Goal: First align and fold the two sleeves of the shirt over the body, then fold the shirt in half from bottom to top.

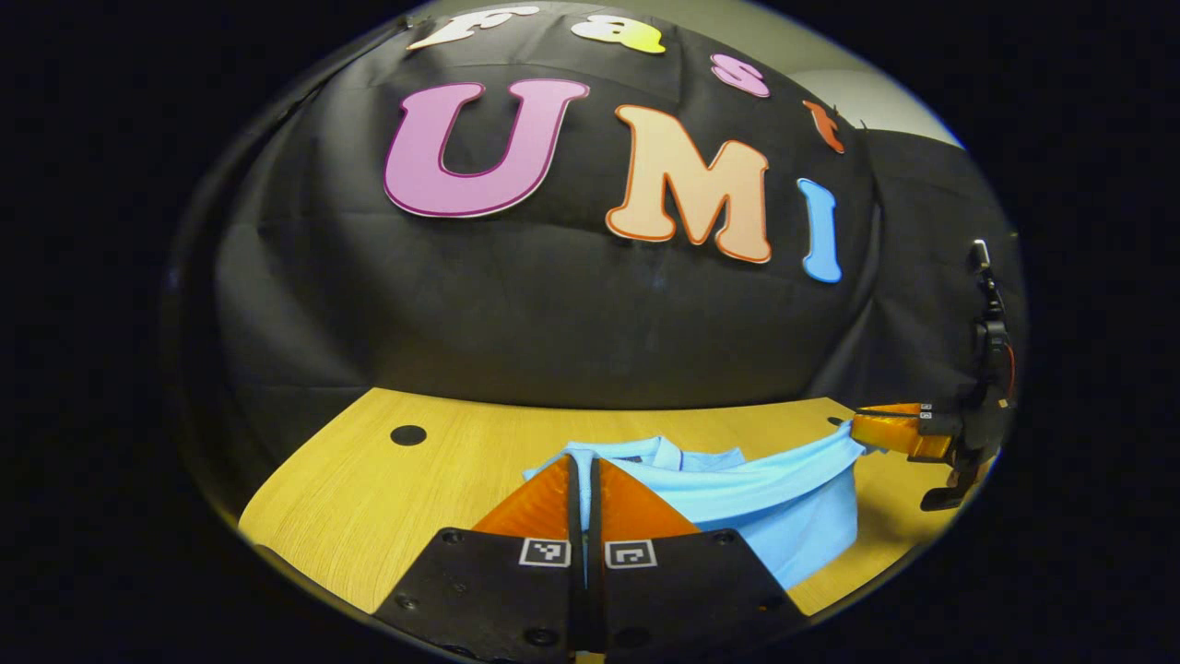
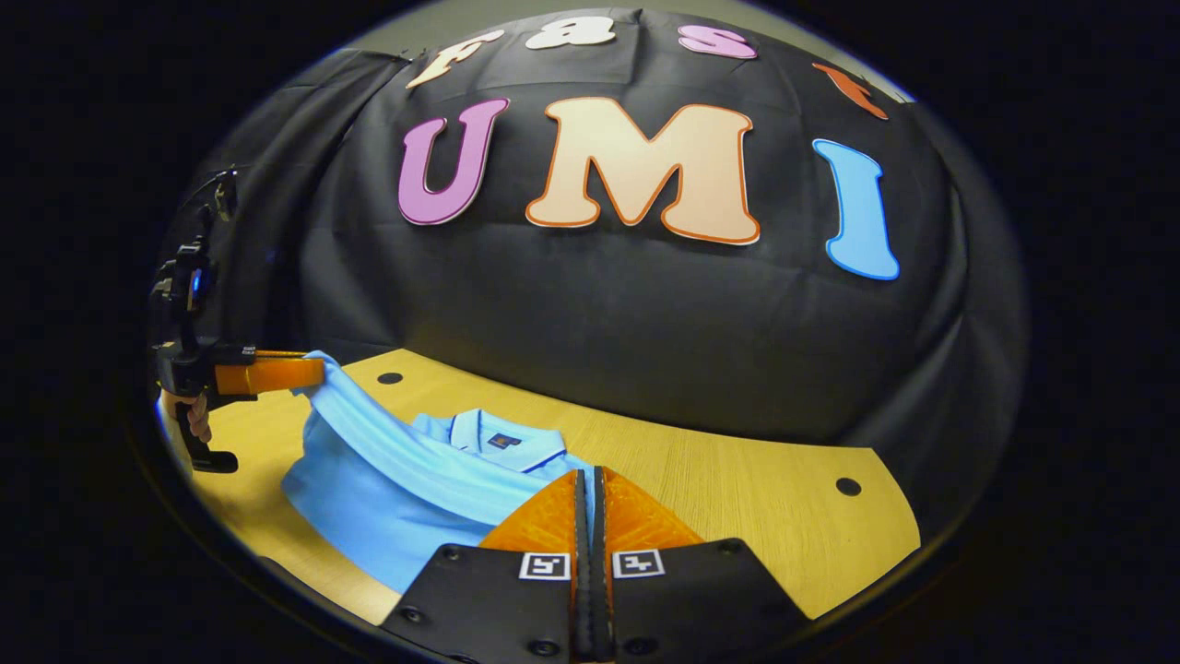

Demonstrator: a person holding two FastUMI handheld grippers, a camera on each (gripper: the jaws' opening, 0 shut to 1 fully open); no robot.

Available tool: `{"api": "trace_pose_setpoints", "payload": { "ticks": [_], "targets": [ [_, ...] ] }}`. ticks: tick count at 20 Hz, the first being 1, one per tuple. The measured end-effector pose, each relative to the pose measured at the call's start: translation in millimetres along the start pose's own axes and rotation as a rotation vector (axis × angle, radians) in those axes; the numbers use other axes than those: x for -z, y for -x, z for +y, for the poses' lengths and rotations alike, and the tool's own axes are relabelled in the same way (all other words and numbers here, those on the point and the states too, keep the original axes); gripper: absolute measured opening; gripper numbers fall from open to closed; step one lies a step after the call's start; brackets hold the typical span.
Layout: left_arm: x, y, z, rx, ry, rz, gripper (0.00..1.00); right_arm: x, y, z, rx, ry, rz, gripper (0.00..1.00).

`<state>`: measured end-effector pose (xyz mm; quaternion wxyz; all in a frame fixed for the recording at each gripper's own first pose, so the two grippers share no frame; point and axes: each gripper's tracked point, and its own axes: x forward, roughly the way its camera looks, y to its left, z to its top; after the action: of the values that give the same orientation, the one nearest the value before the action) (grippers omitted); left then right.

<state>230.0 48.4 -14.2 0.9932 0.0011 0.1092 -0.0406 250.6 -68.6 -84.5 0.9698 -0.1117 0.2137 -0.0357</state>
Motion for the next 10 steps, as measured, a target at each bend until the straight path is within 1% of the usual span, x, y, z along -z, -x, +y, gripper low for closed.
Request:
{"api": "trace_pose_setpoints", "payload": {
  "ticks": [3,5,7,10],
  "targets": [
    [15.5,-33.0,7.7,-0.044,-0.012,0.032,0.00,16.9,-42.3,-8.6,0.050,0.003,0.041,0.02],
    [27.8,-52.2,18.1,-0.084,-0.025,0.060,0.00,36.0,-67.0,-8.4,0.061,-0.041,0.082,0.02],
    [37.9,-66.2,24.7,-0.112,-0.032,0.083,0.00,48.7,-83.6,-10.3,0.072,-0.097,0.099,0.02],
    [50.5,-78.6,30.4,-0.149,-0.106,0.114,0.00,52.4,-97.4,-11.2,0.069,-0.218,0.103,0.03]
  ]
}}
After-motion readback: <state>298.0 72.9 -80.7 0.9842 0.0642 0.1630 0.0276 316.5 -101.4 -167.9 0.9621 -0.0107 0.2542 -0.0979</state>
